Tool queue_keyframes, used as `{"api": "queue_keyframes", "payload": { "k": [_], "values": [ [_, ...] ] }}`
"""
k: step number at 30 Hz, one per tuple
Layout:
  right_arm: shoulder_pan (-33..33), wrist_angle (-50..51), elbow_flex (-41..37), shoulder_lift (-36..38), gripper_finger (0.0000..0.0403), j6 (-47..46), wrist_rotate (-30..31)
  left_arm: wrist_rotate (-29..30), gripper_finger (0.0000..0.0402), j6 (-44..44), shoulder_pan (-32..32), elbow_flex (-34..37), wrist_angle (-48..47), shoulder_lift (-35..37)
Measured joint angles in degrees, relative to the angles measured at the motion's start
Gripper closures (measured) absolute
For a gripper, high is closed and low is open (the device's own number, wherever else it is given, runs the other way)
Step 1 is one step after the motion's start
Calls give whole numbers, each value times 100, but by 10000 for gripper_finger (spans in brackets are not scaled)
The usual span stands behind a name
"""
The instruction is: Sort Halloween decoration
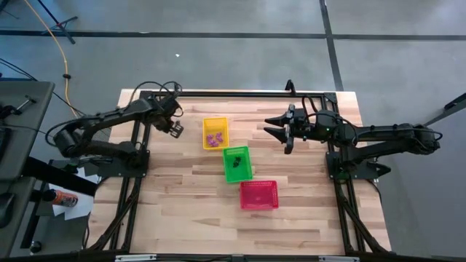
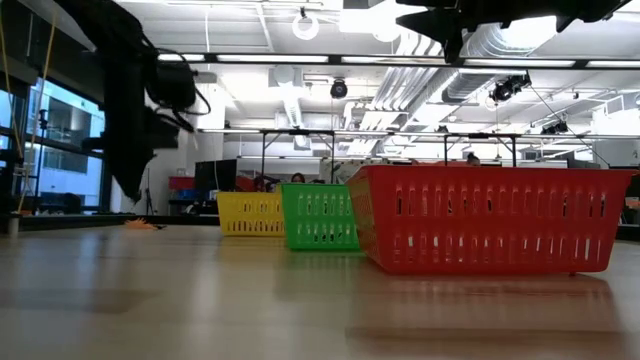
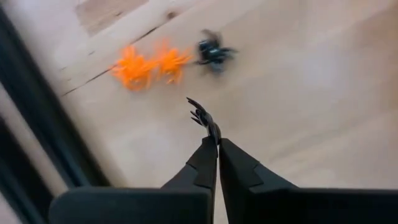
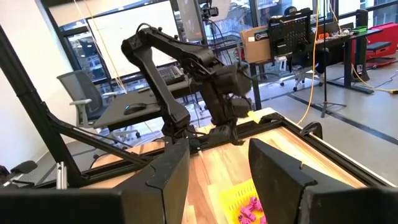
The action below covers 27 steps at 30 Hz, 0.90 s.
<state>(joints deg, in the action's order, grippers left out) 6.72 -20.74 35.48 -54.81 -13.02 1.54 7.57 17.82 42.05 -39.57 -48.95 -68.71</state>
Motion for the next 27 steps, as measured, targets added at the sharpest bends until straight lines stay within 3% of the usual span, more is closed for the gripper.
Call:
{"api": "queue_keyframes", "payload": {
  "k": [6, 10, 12, 21, 27],
  "values": [
    [0, -13, 0, 0, 242, 44, 0, -1542, 401, -368, -87, -1, 287, 842],
    [0, -113, 0, 0, 242, 48, 0, -2865, 401, -446, -334, -2, 1241, 1333],
    [0, -192, 0, 0, 242, 48, 0, -3223, 401, -235, -513, -7, 1992, 1505],
    [0, -1248, 0, 2, 242, 63, 0, -3254, 401, 352, -1709, -15, 6316, 1640],
    [0, -1512, 0, 4, 242, 77, 0, -2942, 401, 259, -2447, -17, 7473, 1643]
  ]
}}
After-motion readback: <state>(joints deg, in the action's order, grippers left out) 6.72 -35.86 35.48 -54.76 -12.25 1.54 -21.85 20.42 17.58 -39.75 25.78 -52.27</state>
